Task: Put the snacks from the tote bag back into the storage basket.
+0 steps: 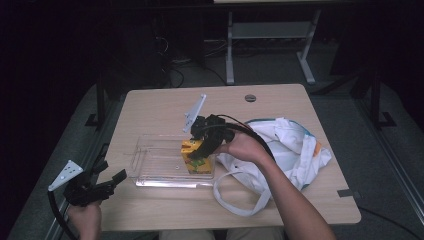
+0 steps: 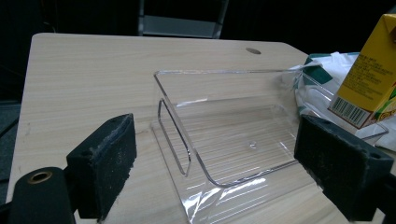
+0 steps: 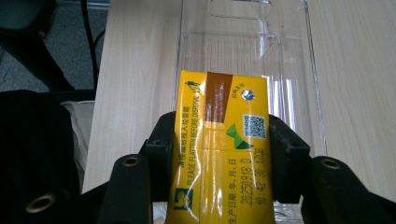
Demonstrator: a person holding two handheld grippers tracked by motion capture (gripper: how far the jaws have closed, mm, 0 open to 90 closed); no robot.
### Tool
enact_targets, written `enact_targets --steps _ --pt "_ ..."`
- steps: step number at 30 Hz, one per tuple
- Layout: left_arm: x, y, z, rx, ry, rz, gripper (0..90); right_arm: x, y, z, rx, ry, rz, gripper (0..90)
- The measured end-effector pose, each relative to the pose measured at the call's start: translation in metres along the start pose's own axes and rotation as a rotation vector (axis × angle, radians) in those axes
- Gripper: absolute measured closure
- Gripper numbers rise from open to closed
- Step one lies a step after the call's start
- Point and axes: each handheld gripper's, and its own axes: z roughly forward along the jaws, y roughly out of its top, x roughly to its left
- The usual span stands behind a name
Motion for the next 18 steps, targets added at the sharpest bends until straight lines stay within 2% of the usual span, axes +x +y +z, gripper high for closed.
enact_targets --steps 18 --pt "0.0 0.0 0.0 0.0 0.0 0.0 12.6 -0.003 -0.003 0.012 0.016 0.006 0.011 51.9"
